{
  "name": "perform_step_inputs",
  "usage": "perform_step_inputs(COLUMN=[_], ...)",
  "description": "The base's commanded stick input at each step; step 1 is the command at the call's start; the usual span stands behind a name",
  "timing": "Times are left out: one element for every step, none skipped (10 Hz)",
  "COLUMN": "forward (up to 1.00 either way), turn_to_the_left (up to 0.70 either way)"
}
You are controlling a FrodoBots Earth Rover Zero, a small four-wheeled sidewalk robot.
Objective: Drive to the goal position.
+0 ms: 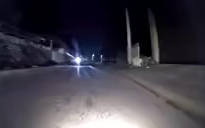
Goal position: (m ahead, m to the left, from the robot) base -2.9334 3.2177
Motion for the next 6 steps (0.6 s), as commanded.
perform_step_inputs(forward=[0.12, 0.12, 0.12, 0.12, 0.12, 0.12], turn_to_the_left=[0.03, 0.03, 0.03, 0.03, 0.03, 0.03])
